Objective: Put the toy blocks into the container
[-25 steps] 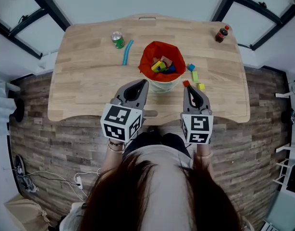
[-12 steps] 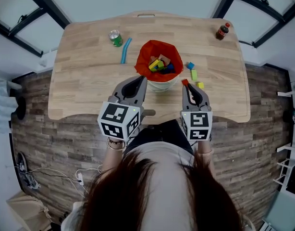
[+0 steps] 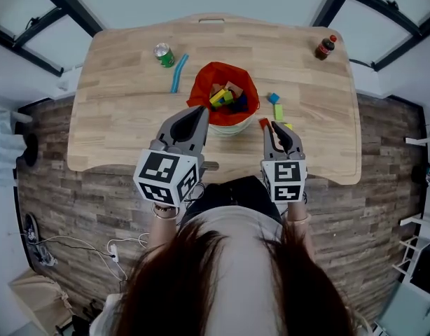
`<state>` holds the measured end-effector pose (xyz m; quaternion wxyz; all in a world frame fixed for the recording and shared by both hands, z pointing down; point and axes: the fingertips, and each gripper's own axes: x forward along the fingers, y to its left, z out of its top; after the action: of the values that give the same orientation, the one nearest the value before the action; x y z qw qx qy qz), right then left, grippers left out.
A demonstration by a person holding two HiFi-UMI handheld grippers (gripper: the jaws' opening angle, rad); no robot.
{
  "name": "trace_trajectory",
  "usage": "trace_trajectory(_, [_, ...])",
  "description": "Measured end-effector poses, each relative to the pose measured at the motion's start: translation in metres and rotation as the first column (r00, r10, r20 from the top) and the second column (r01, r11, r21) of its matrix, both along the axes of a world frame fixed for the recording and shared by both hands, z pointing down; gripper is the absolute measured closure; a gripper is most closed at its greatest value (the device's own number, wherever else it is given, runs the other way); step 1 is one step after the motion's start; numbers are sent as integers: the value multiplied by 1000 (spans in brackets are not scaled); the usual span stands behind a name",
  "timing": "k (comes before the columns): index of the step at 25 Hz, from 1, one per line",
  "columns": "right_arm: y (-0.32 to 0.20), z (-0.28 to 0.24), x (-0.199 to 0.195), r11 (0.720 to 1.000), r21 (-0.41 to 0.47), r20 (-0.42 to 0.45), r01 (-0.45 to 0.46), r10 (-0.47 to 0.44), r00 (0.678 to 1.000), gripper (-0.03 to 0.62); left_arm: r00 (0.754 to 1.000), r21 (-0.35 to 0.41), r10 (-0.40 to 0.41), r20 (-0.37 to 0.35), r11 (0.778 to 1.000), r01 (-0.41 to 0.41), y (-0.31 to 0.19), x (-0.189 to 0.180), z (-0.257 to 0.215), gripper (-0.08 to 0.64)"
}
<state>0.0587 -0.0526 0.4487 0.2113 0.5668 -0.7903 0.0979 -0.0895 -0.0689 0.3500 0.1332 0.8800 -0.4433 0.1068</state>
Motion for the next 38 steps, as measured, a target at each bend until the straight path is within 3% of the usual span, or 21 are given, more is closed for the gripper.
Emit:
trace_trajectory(27, [-26,93,24,973,-216,-59,82,-96,994,552,998,-66,-51,34,996,53,-29,13,13,551])
trace_trajectory(31, [-26,106,26,963,-254,-41,91,-105,994,500,997,-81,-58,48,995,62,-29,14,18,551])
trace_trajectory(38, [-29,128,32,949,-302,-30,88,-101,994,487,995,-105,-70,70,991,77,-31,14,25,551])
